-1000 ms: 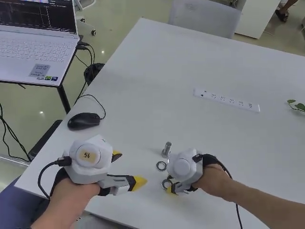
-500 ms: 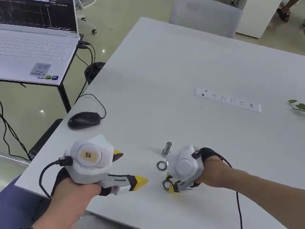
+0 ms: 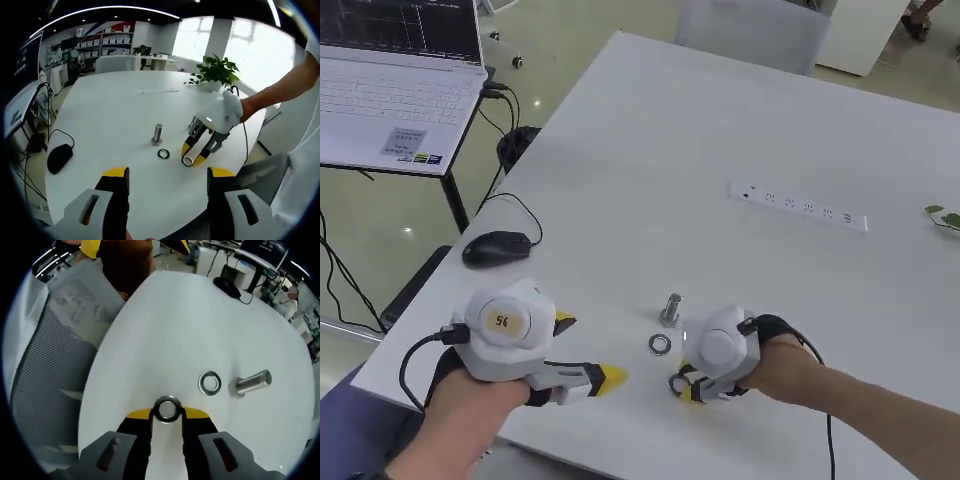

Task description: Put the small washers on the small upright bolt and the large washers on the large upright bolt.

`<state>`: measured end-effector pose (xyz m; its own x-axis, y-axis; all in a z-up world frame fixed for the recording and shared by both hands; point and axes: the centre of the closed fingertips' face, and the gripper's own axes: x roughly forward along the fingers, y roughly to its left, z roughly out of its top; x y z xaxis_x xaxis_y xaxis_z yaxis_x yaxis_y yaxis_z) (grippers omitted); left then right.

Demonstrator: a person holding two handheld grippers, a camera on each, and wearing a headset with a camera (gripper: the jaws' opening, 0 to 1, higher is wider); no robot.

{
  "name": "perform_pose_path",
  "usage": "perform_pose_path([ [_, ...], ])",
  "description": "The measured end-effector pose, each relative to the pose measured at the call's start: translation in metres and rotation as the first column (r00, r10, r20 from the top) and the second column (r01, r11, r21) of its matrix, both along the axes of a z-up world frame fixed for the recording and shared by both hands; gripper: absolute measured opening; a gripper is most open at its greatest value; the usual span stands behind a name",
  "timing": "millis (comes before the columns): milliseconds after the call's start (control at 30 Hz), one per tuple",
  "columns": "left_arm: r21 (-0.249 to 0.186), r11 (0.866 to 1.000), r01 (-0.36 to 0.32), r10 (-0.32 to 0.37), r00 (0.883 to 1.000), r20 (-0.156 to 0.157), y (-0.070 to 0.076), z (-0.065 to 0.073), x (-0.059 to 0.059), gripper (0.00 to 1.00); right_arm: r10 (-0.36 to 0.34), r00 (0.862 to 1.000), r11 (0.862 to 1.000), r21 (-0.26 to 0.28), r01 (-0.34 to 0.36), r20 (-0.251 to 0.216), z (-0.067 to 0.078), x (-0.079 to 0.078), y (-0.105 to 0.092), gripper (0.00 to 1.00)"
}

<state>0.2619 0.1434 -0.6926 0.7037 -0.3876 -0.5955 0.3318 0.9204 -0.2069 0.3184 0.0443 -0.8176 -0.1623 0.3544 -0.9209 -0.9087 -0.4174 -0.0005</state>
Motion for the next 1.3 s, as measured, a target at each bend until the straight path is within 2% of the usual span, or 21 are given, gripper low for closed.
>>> perform_pose_path([
  [200, 0.000, 1.000, 0.006, -0.006, 1.000, 0.001, -0.002, 0.000, 0.002, 0.62, -0.088, 0.996, 0.996, 0.033, 0.088, -0.013, 0.014, 0.014, 0.005, 0.23],
  [367, -0.001, 1.000, 0.008, -0.008, 1.000, 0.006, -0.002, 0.002, 0.003, 0.62, -0.159, 0.987, 0.985, 0.067, 0.159, 0.000, 0.034, 0.032, 0.013, 0.23],
  [567, 0.000, 1.000, 0.012, -0.012, 1.000, 0.008, -0.002, 0.002, 0.004, 0.62, -0.205, 0.978, 0.974, 0.105, 0.201, 0.024, 0.058, 0.053, 0.026, 0.23],
  [800, -0.004, 1.000, 0.010, -0.010, 1.000, 0.011, -0.003, 0.002, 0.004, 0.62, -0.230, 0.972, 0.966, 0.131, 0.223, 0.043, 0.075, 0.072, 0.043, 0.23],
  [1033, -0.006, 1.000, 0.004, -0.004, 1.000, 0.008, -0.003, 0.001, 0.002, 0.62, -0.242, 0.969, 0.965, 0.122, 0.234, 0.052, 0.075, 0.085, 0.057, 0.23],
  [1300, -0.005, 1.000, -0.005, 0.005, 1.000, 0.003, 0.001, 0.000, 0.000, 0.62, -0.244, 0.969, 0.967, 0.092, 0.239, 0.048, 0.067, 0.088, 0.063, 0.23],
])
